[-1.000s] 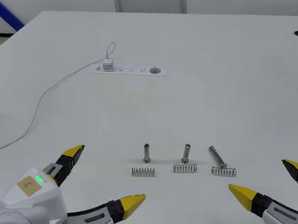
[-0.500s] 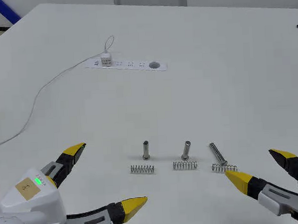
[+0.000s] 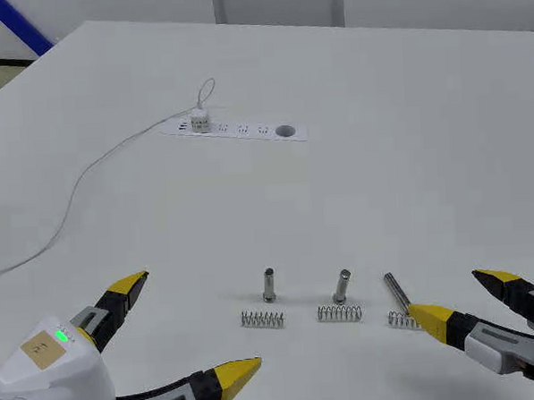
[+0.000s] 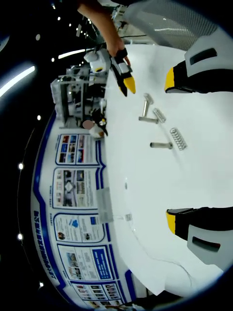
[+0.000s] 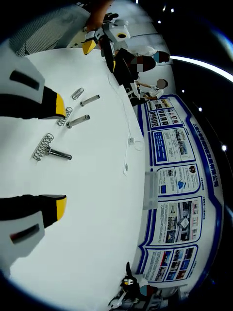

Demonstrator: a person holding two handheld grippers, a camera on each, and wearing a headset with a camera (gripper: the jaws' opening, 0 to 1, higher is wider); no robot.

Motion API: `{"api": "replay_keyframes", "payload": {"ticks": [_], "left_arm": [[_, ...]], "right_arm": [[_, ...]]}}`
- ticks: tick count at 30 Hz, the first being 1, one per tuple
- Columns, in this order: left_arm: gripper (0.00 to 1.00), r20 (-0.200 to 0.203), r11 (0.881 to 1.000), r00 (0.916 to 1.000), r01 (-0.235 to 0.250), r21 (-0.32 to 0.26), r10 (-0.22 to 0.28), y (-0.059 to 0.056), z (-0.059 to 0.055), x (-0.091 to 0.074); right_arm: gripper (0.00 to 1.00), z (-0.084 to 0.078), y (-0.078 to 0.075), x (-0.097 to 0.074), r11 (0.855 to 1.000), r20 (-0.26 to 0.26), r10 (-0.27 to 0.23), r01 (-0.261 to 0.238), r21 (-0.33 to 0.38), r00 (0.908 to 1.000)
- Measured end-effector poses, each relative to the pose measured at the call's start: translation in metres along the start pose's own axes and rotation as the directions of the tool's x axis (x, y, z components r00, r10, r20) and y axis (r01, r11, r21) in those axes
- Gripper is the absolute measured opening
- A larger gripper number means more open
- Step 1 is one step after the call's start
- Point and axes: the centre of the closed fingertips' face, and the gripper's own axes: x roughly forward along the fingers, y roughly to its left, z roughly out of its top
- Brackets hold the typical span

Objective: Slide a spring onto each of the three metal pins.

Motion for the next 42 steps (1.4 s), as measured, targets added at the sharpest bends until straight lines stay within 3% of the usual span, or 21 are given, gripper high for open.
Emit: {"api": "replay_keyframes", "payload": {"ticks": [5, 11, 14, 22, 26, 39, 42], "left_arm": [[1.0, -0.029, 0.999, 0.9991, 0.032, 0.012, -0.032, -0.008, -0.006, 0.002], [1.0, -0.031, 1.0, 0.9992, 0.027, 0.006, -0.027, -0.006, -0.007, 0.002], [1.0, -0.033, 0.999, 0.9986, 0.04, -0.003, -0.04, -0.009, -0.008, 0.003], [1.0, -0.049, 0.999, 0.9976, 0.05, 0.017, -0.049, -0.012, -0.01, 0.004], [1.0, -0.033, 0.999, 0.9983, 0.049, 0.004, -0.048, -0.011, -0.008, 0.003], [1.0, -0.057, 0.998, 0.9963, 0.065, 0.011, -0.064, -0.014, -0.014, 0.004], [1.0, -0.06, 0.998, 0.9963, 0.063, 0.009, -0.063, -0.014, -0.014, 0.003]], "right_arm": [[0.55, 0.0, -0.003, 0.009, 1.0, -0.009, -0.014, 0.014, -0.02, 0.9999], [0.52, -0.004, 0.001, 0.02, 0.999, -0.047, 0.007, -0.009, -0.049, 0.9989], [0.46, -0.002, -0.003, 0.025, 0.997, -0.048, -0.01, 0.006, -0.08, 0.9988], [0.38, -0.008, -0.002, 0.041, 0.997, -0.107, 0.006, -0.014, -0.082, 0.9943], [0.33, -0.012, 0.001, 0.051, 0.996, -0.144, 0.019, -0.032, -0.085, 0.9895], [0.25, -0.028, 0.004, 0.075, 0.993, -0.242, 0.024, -0.052, -0.11, 0.97], [0.24, -0.032, 0.002, 0.078, 0.991, -0.26, 0.006, -0.04, -0.127, 0.9656]]}}
